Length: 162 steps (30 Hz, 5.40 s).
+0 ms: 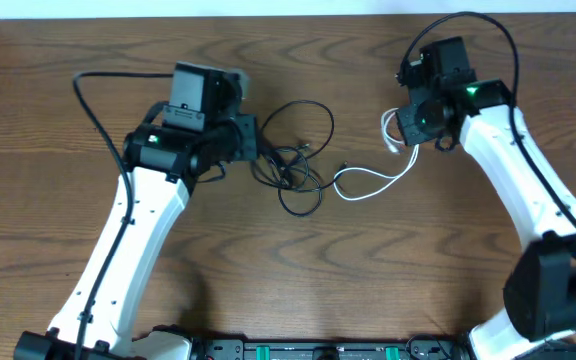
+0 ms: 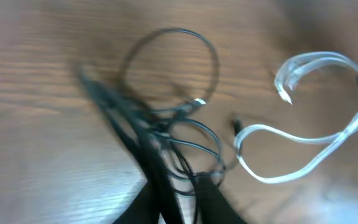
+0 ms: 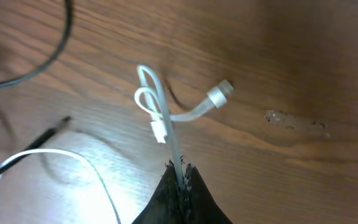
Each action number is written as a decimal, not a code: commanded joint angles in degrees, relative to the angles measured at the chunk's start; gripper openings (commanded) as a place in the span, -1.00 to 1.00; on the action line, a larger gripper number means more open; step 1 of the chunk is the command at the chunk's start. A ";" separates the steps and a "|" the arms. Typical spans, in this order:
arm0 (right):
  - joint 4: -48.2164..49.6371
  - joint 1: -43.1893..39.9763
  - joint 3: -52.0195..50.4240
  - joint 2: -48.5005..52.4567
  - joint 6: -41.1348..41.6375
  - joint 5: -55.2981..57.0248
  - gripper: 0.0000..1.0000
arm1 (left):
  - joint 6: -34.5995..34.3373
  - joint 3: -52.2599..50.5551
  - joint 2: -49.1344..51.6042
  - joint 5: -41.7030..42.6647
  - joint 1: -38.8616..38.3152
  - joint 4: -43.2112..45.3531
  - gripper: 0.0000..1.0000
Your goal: Untangle cables
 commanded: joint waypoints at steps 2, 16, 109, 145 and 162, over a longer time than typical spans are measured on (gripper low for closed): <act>-1.57 -2.12 0.02 -0.87 -0.04 -7.13 -0.99 | 8.76 1.60 0.57 4.90 -3.23 -0.24 0.10; -3.65 -4.70 0.00 -0.63 1.22 -11.80 -0.99 | 14.97 1.60 4.68 9.03 -8.83 1.57 0.55; -7.56 -11.78 0.00 -0.63 1.16 -18.58 -0.98 | 34.34 1.20 31.61 3.41 -19.23 10.64 0.31; -4.33 -11.19 0.00 -0.63 3.78 -24.52 -0.98 | 26.23 1.27 33.86 3.43 -20.11 12.13 -0.85; 6.54 -5.16 0.00 -0.63 10.62 -21.27 -0.98 | 23.76 2.54 13.57 8.17 -20.11 2.43 -0.85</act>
